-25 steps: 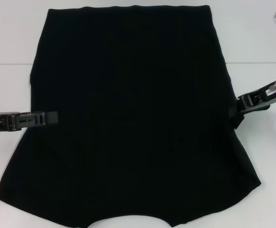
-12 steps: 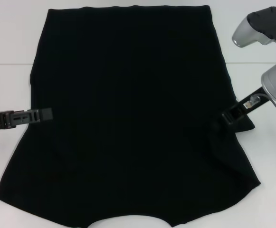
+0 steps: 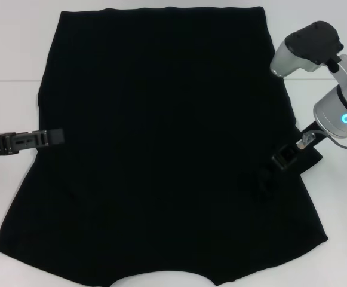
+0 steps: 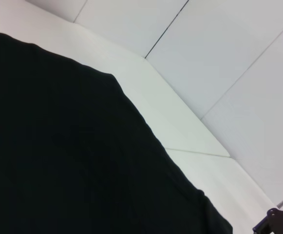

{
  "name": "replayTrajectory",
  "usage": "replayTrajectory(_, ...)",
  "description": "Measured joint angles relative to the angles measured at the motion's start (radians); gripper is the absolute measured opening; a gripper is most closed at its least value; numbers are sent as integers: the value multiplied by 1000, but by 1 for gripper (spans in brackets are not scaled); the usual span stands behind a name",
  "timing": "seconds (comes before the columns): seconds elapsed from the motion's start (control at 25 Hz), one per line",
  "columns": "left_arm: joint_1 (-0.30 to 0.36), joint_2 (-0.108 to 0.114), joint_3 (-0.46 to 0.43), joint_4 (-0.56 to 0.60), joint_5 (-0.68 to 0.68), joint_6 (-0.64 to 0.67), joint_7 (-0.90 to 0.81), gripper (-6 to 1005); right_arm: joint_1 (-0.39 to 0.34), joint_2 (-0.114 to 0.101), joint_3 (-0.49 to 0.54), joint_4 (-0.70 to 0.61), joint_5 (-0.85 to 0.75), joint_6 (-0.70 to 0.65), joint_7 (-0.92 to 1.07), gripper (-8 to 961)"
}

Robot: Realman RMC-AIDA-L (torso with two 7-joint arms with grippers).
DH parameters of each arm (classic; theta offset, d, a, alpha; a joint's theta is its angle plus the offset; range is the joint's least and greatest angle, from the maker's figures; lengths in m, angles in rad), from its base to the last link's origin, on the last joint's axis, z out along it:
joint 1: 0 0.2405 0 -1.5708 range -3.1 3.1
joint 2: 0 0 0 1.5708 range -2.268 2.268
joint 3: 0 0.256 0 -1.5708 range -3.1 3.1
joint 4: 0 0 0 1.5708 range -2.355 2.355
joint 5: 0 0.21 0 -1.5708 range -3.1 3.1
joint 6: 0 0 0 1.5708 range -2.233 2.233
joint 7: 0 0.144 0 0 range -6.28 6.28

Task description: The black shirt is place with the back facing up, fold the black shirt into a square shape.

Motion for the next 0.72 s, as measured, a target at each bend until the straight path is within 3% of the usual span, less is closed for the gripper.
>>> replayTrajectory(0.12, 0, 2, -4, 0, -8, -2, 0, 725, -5, 11, 11, -34, -7, 37, -1, 200)
replayTrajectory(0.28, 15, 9, -17, 1, -19, 5, -19, 724, -18, 13, 115, -80, 24, 99, 4, 366)
replayTrajectory(0.48, 57, 32, -34, 24, 30, 69, -158, 724, -21, -5, 265, -79, 58, 92, 12, 516)
replayTrajectory(0.72, 98, 48, -105, 75, 229, 195, -301, 724, -23, -34, 333, -76, 60, 57, 85, 511)
